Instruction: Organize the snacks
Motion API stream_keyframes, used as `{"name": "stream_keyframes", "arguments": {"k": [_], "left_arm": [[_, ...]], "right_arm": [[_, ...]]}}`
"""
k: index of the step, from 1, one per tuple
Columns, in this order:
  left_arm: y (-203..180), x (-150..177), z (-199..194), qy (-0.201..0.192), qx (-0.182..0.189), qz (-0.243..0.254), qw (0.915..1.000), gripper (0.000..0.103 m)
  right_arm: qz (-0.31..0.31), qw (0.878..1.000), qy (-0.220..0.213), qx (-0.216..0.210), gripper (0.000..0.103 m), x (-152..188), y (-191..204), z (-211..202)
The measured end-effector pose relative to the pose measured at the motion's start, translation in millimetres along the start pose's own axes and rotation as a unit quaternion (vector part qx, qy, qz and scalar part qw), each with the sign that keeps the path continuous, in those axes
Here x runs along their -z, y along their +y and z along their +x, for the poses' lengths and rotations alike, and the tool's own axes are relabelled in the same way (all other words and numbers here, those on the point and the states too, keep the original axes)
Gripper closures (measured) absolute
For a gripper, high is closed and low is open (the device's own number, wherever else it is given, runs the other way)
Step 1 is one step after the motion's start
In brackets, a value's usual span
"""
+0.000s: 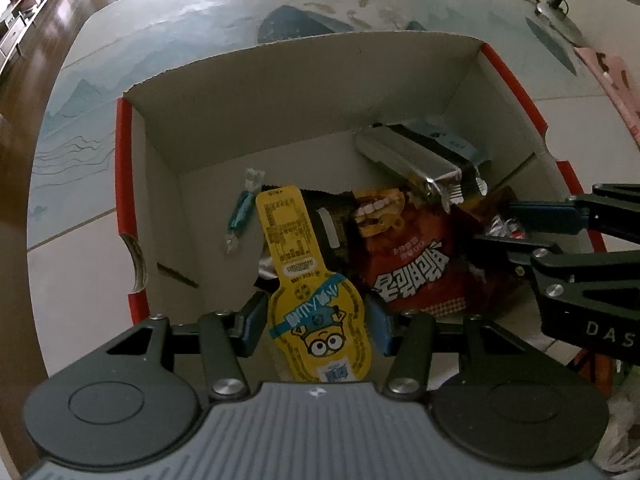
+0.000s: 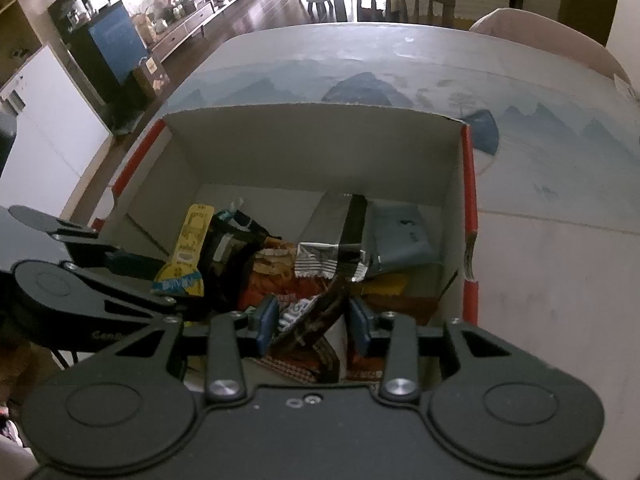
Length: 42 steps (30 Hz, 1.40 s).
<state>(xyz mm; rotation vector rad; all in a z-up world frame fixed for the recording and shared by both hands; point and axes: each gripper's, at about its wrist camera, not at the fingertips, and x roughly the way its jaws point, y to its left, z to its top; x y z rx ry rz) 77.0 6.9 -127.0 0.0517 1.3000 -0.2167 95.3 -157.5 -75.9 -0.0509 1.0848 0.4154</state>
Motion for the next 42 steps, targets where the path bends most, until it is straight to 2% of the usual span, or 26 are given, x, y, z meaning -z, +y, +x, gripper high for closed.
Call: {"name": "stream_keyframes", "arguments": {"k": [4,7,11,15,19,21,23,28,30,33,36,42], "left_arm": [[-0.5,3.1,-4.8,-0.012,0.004,0.003,0.9999,0.048],[0.6,8.4,-13.1,-0.026,0.002,0.005,0.9996,0.042],[0.9,12.5,-25.4,-0.043,0.004,0.005,0.9991,0.042],[-0.7,13.9,-40.9,-0.065,0.002,0.006,0.9979,0.038],[-4.4,12.5,-58.7,-0.091,0.000,0.005,0.9959,0.035],[-7.2,12.3,-66.8,-0.103,-0.006,0.003,0.9946,0.035],[-10.5,11.6,-73.9,-0.114,-0.008,0.002,0.9934,0.034],[-21.2,11.0,-88.8,-0.137,-0.015,-0.006,0.9905,0.032],[-26.0,12.9,-94.9,-0.146,-0.024,-0.010,0.9890,0.031],[-32.3,16.8,-102.6,-0.157,-0.027,-0.017,0.9870,0.026],[-37.0,21.3,-108.6,-0.166,-0.031,-0.026,0.9853,0.026],[-43.4,31.1,-119.5,-0.179,-0.032,-0.045,0.9823,0.026]], "right_arm": [[0.011,1.000,-0.010,-0.005,0.061,2.5,0.3,-6.3],[0.021,1.000,-0.022,-0.005,0.055,4.7,1.3,-14.3],[0.034,0.999,-0.040,-0.006,0.050,8.1,3.2,-27.2],[0.045,0.997,-0.062,-0.008,0.040,10.7,5.0,-40.4],[0.052,0.995,-0.081,-0.016,0.039,10.4,2.1,-52.4],[0.052,0.994,-0.094,-0.019,0.027,10.8,0.0,-58.7],[0.050,0.993,-0.108,-0.022,0.021,10.5,-3.0,-66.2],[0.047,0.990,-0.131,-0.036,0.015,9.1,-11.7,-80.2],[0.045,0.988,-0.140,-0.039,0.008,9.9,-15.0,-85.1],[0.032,0.988,-0.145,-0.052,0.007,11.5,-20.3,-91.4],[0.019,0.988,-0.146,-0.052,0.001,14.7,-23.7,-96.1],[0.007,0.984,-0.164,-0.062,0.000,23.6,-26.8,-106.1]]}}
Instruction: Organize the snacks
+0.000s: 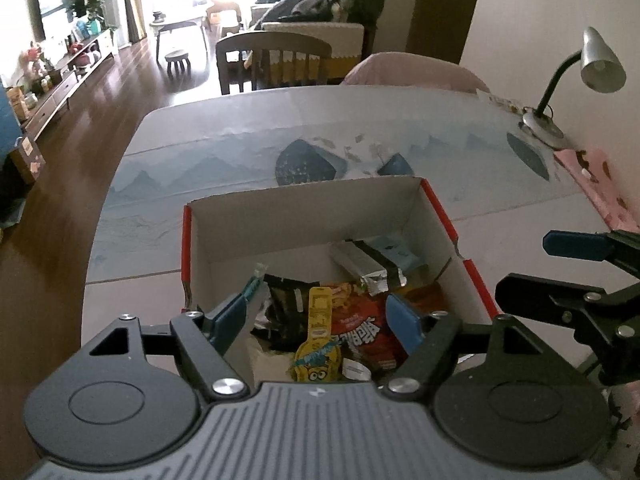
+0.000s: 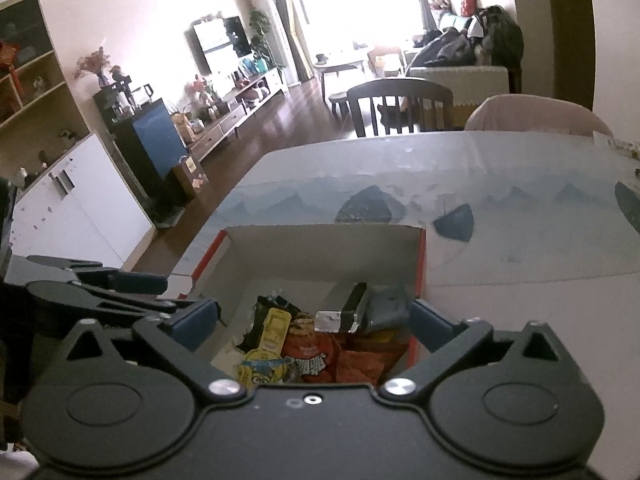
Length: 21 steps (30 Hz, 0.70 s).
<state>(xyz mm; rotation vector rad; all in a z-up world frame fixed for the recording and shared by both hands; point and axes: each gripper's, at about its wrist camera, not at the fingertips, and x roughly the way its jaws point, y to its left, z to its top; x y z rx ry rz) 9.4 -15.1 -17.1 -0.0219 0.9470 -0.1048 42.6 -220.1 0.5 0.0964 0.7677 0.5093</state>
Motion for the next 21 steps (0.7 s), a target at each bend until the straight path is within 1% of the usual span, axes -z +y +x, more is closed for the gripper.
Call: {"name": "stream_keyframes", "arguments": {"k": [1,3,7,8,9,11,14,21], "left_arm": [[-0.9,1.0,-2.4,-0.003,-0.001,-0.003,1.0000,0.026],[-1.0,3.3,-6.3,-0.007,-0.001,-0.011,0.9999,0.019],[-2.7,7.8,-14.8,-0.019,-0.005,-0.030,0.9994,0.018],[-3.8,8.4,-16.5,-0.020,-0.006,-0.032,0.9993,0.014],[-4.8,9.0,-17.9,-0.022,-0.006,-0.034,0.9992,0.008],[-6.1,11.0,-22.1,-0.030,-0.004,-0.042,0.9987,0.004],[-9.6,12.9,-26.3,-0.034,-0.004,-0.049,0.9982,0.003],[-20.1,17.3,-30.5,-0.030,-0.017,-0.046,0.9983,0.003]], "right_arm": [[0.000,1.000,-0.003,0.000,0.000,0.7,0.2,-1.6],[-0.003,1.000,-0.011,-0.001,0.000,1.7,0.5,-3.7],[-0.008,1.000,-0.029,-0.001,0.000,3.7,-0.7,-10.2],[-0.008,0.999,-0.032,-0.003,0.000,4.1,-1.2,-11.7],[-0.008,0.999,-0.034,-0.002,0.000,4.6,-1.4,-13.4],[-0.009,0.999,-0.038,-0.001,0.000,5.9,-1.4,-16.4],[-0.012,0.999,-0.044,-0.005,0.000,7.4,-1.7,-20.8],[-0.010,0.999,-0.052,0.011,0.000,12.7,0.4,-29.5]]}}
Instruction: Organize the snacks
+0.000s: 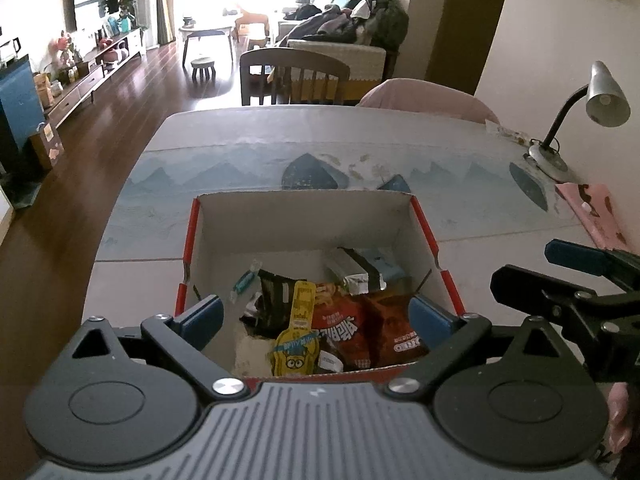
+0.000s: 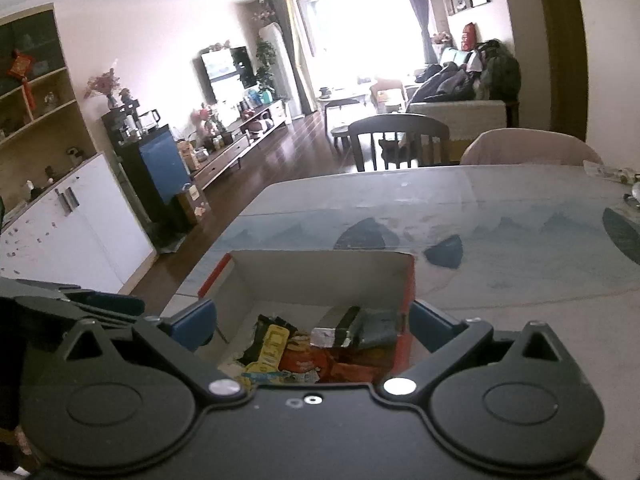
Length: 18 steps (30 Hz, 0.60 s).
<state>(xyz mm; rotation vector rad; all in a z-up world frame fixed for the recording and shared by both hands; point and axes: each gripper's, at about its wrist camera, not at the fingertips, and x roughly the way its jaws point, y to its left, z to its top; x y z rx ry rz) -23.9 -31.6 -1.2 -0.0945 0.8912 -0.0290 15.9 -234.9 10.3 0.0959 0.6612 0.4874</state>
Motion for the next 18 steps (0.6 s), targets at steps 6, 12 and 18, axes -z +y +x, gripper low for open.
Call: {"name": "stream_keyframes", "arguments": {"k": [6,12,18], "left_arm": [[-1.1,5.7,-4.6,0.002,-0.011,-0.003,0.9999,0.003],[-5.0,10.3,-5.4,0.007,-0.019,-0.003,0.9998,0.003],[-10.2,13.8,-6.9,0.005,-0.021,0.005,0.9997,0.003]], "right_arm": [[0.021,1.000,-0.001,-0.003,0.000,3.7,-6.9,-3.2],[0.019,1.000,-0.003,-0.003,0.000,5.1,-6.8,-3.5],[0.021,1.000,0.008,-0.004,0.000,5.9,-10.5,-1.9]]}}
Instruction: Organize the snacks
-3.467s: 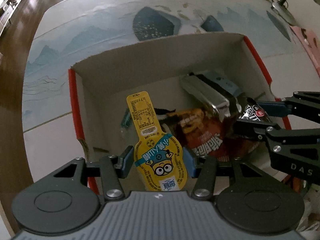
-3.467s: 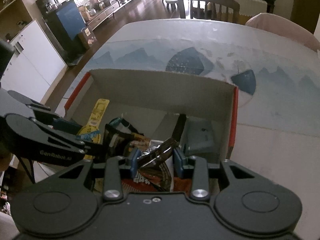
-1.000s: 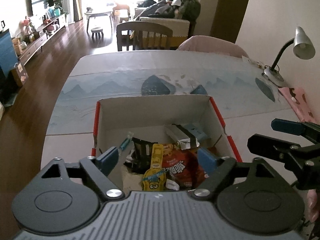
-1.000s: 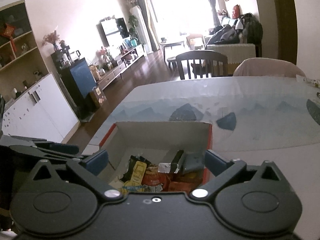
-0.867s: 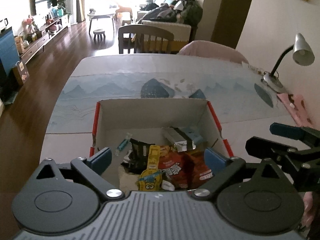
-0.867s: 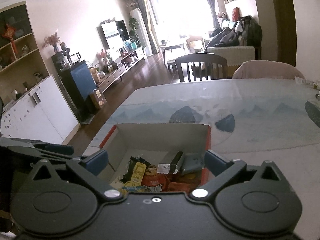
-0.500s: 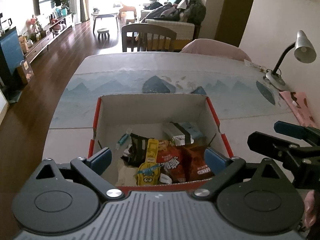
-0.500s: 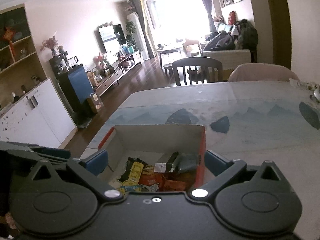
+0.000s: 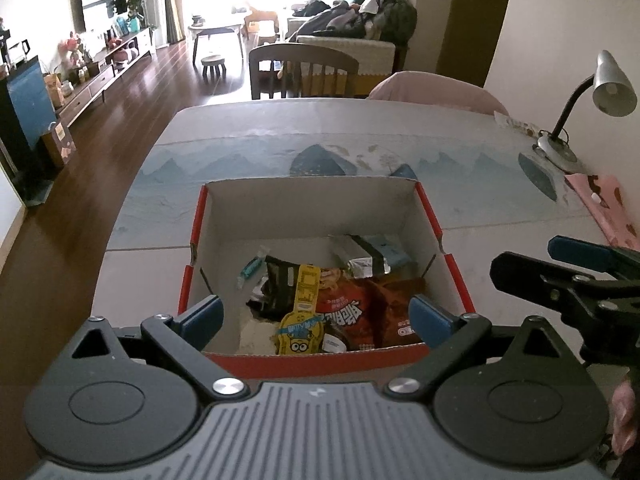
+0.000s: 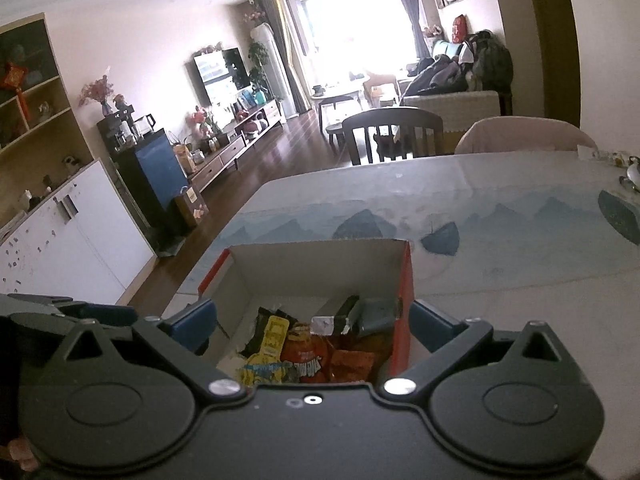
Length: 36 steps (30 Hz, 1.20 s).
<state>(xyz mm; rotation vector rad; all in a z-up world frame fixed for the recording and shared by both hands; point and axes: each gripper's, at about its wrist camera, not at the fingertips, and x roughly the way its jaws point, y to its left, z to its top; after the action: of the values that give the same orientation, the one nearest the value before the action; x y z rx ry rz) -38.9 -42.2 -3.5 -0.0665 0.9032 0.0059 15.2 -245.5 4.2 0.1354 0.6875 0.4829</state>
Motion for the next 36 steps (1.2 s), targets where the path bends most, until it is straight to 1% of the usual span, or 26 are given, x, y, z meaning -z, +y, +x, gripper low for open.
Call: {"name": "stream_keyframes", "arguments": {"k": [21,36], "left_arm": [[-6.2,1.3,3.8,0.000,-0.008,-0.001,1.0000,0.003],[-2.3,-3.9,15.4,0.012,-0.006,-0.006,0.9999,0.003]], "right_arm": [[0.002,1.000,0.003,0.001,0.000,0.3,-3.7,1.2],[0.014,1.000,0.005,0.008,0.000,0.4,-12.4,5.9]]}}
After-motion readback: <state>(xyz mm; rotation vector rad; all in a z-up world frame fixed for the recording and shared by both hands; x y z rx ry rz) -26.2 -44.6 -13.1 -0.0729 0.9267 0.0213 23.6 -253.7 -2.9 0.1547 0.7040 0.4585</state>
